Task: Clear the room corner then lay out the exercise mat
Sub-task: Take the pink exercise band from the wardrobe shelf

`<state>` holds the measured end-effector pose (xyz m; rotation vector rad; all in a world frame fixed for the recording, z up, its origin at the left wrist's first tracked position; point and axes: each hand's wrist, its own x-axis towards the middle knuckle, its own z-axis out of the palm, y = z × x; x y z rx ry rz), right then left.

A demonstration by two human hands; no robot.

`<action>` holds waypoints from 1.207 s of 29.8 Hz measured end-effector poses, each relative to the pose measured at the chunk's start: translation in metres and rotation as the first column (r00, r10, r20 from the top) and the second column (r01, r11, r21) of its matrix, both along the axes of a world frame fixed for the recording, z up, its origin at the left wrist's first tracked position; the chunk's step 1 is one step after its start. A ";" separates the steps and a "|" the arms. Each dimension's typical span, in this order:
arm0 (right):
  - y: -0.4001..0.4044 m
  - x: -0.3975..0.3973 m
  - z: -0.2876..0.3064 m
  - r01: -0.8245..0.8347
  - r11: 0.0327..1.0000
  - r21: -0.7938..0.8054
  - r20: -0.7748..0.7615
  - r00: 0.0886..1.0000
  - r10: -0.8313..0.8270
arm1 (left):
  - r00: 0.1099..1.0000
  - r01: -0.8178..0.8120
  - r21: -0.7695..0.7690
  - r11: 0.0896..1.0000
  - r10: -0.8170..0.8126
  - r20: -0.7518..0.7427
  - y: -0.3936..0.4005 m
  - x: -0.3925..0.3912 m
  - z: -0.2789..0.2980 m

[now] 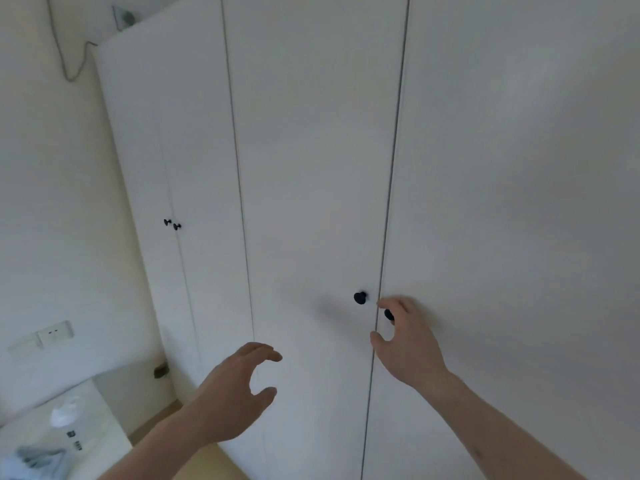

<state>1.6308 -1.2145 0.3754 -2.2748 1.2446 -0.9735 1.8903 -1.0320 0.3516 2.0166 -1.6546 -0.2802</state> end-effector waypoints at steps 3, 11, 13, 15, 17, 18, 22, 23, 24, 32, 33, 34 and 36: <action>-0.005 0.009 -0.005 0.041 0.998 -0.043 0.037 0.999 -0.039 | 0.995 0.104 -0.016 0.994 -0.104 -0.010 -0.037 0.010 -0.003; 0.016 0.034 0.004 0.266 0.964 -0.011 0.052 0.963 -0.265 | 0.932 0.340 -0.114 0.934 -0.350 -0.090 -0.108 0.018 0.003; 0.033 0.040 0.007 0.339 0.941 -0.014 0.046 0.940 -0.338 | 0.905 0.411 -0.101 0.906 -0.419 -0.073 -0.113 0.027 0.002; 0.052 0.044 0.008 0.384 0.922 -0.045 0.023 0.923 -0.384 | 0.883 0.458 -0.087 0.885 -0.464 -0.068 -0.116 0.037 -0.001; 0.073 0.044 0.010 0.412 0.909 -0.062 0.010 0.911 -0.412 | 0.869 0.485 -0.080 0.871 -0.490 -0.070 -0.115 0.046 -0.005; 0.085 0.045 0.012 0.423 0.903 -0.075 0.016 0.906 -0.423 | 0.864 0.494 -0.075 0.866 -0.499 -0.067 -0.115 0.048 -0.008; 0.141 0.049 0.008 0.504 0.861 -0.067 0.143 0.859 -0.492 | 0.820 0.565 -0.060 0.823 -0.569 -0.068 -0.107 0.051 -0.015; 0.159 0.050 0.005 0.539 0.841 -0.053 0.185 0.833 -0.522 | 0.801 0.592 -0.055 0.804 -0.594 -0.069 -0.104 0.047 -0.015; 0.164 0.053 0.004 0.549 0.834 -0.048 0.223 0.820 -0.527 | 0.799 0.594 -0.064 0.802 -0.597 -0.065 -0.107 0.048 -0.012; 0.250 0.036 0.000 0.770 0.627 0.118 0.391 0.544 -0.742 | 0.682 0.716 -0.112 0.689 -0.725 -0.100 -0.095 0.017 0.010; 0.255 0.037 0.001 0.773 0.622 0.127 0.414 0.529 -0.741 | 0.690 0.707 -0.119 0.697 -0.717 -0.104 -0.096 0.021 0.011; 0.263 0.034 -0.001 0.781 0.610 0.135 0.454 0.498 -0.739 | 0.683 0.712 -0.127 0.691 -0.723 -0.102 -0.095 0.020 0.012; 0.280 0.027 -0.006 0.822 0.555 0.128 0.551 0.406 -0.729 | 0.668 0.725 -0.133 0.675 -0.737 -0.100 -0.091 0.018 0.012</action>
